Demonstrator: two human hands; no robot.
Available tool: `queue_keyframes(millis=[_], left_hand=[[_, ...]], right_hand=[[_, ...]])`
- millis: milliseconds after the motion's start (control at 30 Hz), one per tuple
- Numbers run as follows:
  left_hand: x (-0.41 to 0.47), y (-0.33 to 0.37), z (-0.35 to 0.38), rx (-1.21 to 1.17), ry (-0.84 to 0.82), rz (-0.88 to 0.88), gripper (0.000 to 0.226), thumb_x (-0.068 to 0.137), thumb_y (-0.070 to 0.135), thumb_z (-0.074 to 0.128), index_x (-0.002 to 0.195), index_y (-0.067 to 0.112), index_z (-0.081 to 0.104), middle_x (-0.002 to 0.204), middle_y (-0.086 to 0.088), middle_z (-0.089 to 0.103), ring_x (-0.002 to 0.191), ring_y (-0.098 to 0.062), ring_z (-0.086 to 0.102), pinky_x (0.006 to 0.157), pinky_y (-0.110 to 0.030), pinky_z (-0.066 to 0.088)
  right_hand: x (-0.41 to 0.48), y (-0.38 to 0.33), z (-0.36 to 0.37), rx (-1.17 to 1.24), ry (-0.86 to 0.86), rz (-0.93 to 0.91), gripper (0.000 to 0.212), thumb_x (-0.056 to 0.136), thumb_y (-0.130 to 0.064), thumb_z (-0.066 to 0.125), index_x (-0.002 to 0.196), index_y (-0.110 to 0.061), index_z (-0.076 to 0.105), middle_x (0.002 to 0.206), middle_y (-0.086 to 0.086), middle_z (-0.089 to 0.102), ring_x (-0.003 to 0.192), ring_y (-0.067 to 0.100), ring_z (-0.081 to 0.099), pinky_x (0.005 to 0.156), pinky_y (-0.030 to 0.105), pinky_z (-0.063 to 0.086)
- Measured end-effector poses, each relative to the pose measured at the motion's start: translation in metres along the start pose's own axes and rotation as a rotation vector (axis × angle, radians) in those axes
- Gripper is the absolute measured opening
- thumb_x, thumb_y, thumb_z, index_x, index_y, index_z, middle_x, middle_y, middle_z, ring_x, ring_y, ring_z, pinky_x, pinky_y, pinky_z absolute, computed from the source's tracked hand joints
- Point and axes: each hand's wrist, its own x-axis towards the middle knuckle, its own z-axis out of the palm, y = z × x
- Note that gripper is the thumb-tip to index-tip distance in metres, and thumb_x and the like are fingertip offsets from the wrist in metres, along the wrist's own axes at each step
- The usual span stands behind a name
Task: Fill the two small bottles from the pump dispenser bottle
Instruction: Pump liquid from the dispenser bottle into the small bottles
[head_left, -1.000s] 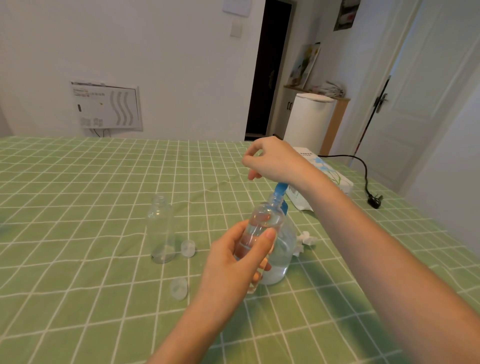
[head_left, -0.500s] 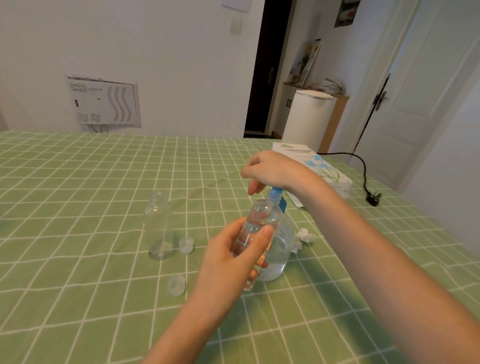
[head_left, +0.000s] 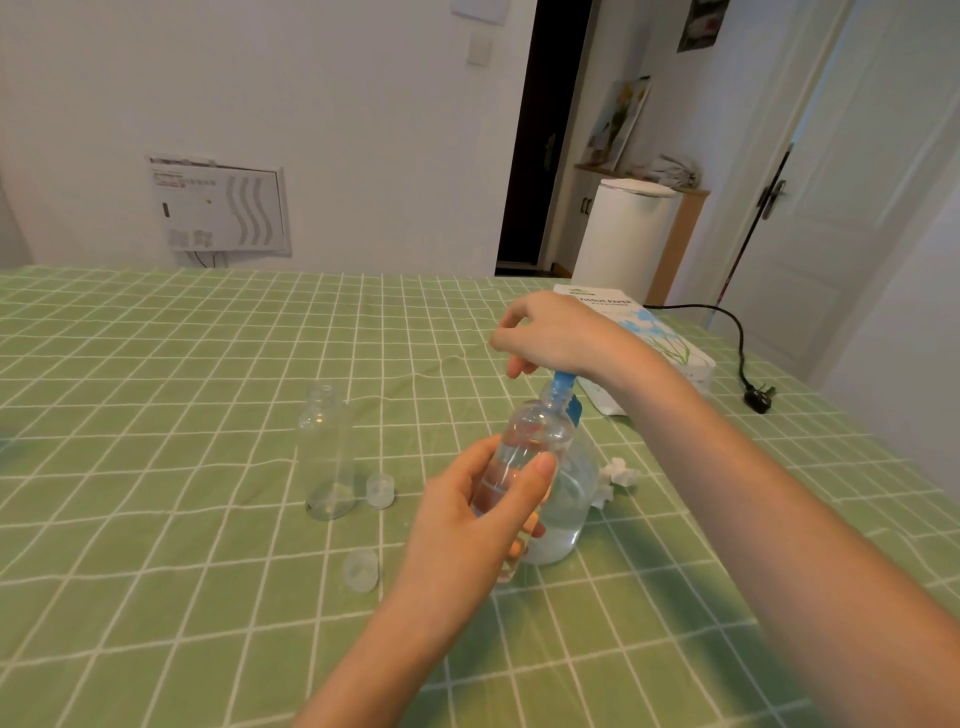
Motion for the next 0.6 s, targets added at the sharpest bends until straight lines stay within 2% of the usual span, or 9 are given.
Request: queue_keyframes(millis=[167, 300, 467, 600], left_hand=[[0.0, -0.001, 0.0, -0.007, 0.004, -0.004, 0.04, 0.058, 0.055, 0.061, 0.088, 0.03, 0.07, 0.068, 0.005, 0.067, 0.054, -0.005, 0.057, 0.044, -0.013, 0.041], [-0.001, -0.003, -0.001, 0.006, 0.008, -0.019, 0.039, 0.057, 0.057, 0.062, 0.087, 0.034, 0.069, 0.067, 0.002, 0.065, 0.054, -0.005, 0.057, 0.043, -0.014, 0.042], [-0.001, -0.004, -0.002, 0.011, 0.006, -0.02, 0.034, 0.06, 0.054, 0.062, 0.087, 0.034, 0.069, 0.067, 0.003, 0.066, 0.054, -0.005, 0.057, 0.043, -0.014, 0.041], [-0.001, -0.003, -0.001, 0.018, -0.004, -0.01, 0.035, 0.06, 0.056, 0.061, 0.088, 0.037, 0.069, 0.067, 0.004, 0.066, 0.054, -0.005, 0.057, 0.044, -0.014, 0.041]], right_hand=[[0.0, -0.001, 0.003, -0.018, -0.04, 0.006, 0.031, 0.091, -0.023, 0.051, 0.114, -0.005, 0.062, 0.07, -0.004, 0.067, 0.1, 0.022, 0.066, 0.064, 0.02, 0.042], [0.0, 0.005, 0.009, -0.011, -0.057, 0.006, 0.029, 0.089, -0.023, 0.054, 0.109, -0.006, 0.064, 0.071, -0.005, 0.069, 0.1, 0.024, 0.067, 0.076, 0.028, 0.049], [0.0, 0.007, 0.011, 0.014, -0.055, -0.002, 0.025, 0.089, -0.024, 0.055, 0.107, -0.009, 0.064, 0.068, -0.007, 0.067, 0.098, 0.022, 0.067, 0.069, 0.02, 0.044], [0.0, 0.007, 0.007, 0.02, -0.009, -0.033, 0.023, 0.089, -0.024, 0.055, 0.105, -0.01, 0.064, 0.068, -0.005, 0.067, 0.094, 0.021, 0.068, 0.07, 0.022, 0.047]])
